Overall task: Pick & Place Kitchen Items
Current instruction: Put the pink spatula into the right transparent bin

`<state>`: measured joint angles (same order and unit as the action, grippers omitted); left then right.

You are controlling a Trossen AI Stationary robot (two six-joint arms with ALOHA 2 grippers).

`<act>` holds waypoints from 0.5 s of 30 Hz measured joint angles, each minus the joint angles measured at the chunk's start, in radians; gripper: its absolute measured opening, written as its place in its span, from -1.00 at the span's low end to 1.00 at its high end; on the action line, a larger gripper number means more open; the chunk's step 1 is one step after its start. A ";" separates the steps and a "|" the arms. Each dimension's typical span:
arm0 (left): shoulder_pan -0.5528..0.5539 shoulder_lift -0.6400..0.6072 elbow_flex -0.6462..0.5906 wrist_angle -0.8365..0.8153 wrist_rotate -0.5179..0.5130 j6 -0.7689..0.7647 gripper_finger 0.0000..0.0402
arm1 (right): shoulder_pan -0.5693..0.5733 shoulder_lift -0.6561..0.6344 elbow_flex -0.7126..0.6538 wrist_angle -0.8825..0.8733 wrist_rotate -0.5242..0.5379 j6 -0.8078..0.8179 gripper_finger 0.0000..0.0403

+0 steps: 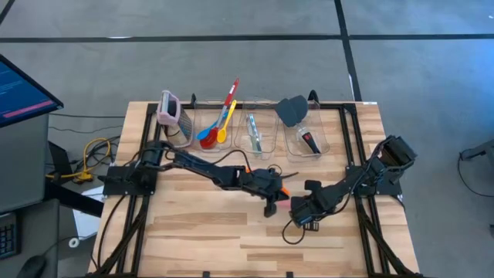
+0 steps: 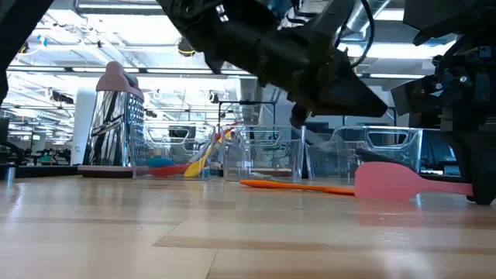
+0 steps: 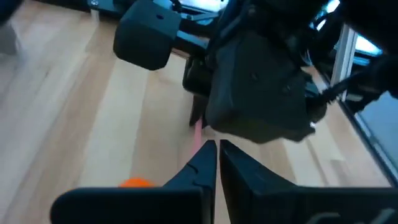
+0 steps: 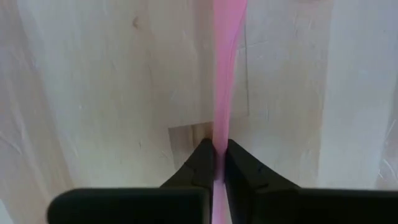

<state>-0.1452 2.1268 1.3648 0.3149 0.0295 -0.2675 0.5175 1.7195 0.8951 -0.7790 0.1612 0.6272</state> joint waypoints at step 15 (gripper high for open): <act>-0.104 -0.298 -0.067 -0.217 -0.256 0.292 -0.99 | 0.015 -0.146 0.020 0.022 0.164 0.077 -0.95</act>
<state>-0.2493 1.8289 1.2978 0.0981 -0.2267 0.0241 0.5329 1.5735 0.9154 -0.7575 0.3248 0.7038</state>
